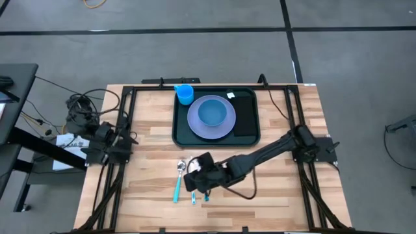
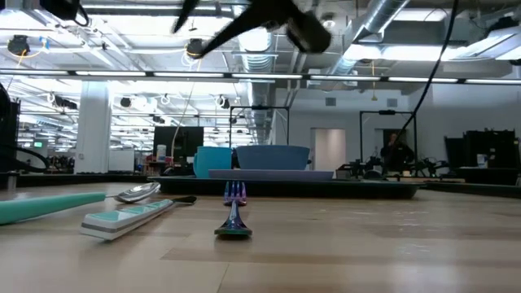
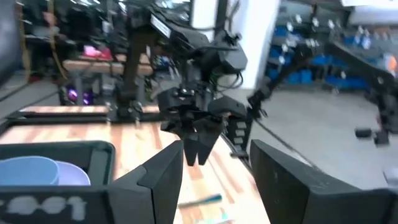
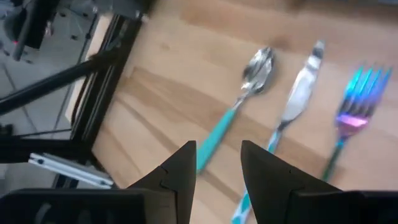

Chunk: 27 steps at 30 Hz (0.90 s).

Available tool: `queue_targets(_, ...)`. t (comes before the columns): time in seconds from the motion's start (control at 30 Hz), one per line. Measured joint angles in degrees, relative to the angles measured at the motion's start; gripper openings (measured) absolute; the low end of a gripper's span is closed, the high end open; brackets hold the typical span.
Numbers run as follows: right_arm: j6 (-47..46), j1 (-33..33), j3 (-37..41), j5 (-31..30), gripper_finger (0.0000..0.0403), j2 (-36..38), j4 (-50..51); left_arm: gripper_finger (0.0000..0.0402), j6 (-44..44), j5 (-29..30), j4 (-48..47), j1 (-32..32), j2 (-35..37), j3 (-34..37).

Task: Set up tray
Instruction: Put the fork on top of the table napkin to the right of the purple plate on the tray

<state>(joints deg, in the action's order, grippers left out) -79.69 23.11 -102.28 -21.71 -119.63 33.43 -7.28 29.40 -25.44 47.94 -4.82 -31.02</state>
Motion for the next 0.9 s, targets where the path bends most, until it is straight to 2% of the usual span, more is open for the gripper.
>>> queue_targets(0.27,-3.49,-2.23,-4.96,6.75,0.0118,-4.44,11.86,0.0175,1.05,-3.75,-2.71,0.00,-0.23,-0.36)
queue_targets(0.47,-4.39,-2.99,-5.02,6.91,0.0118,-4.47,14.58,0.0175,1.26,-1.51,-3.88,0.00,-2.42,-0.40)
queue_targets(0.67,-4.64,-3.39,-5.02,8.12,0.0118,-4.47,17.12,0.0175,1.30,-1.95,-5.09,-0.03,-5.84,-1.78)
queue_targets(0.9,-7.40,-3.39,-5.02,7.89,0.0118,-4.47,20.37,0.0175,1.21,-2.13,-5.35,-0.04,-6.71,-1.80)
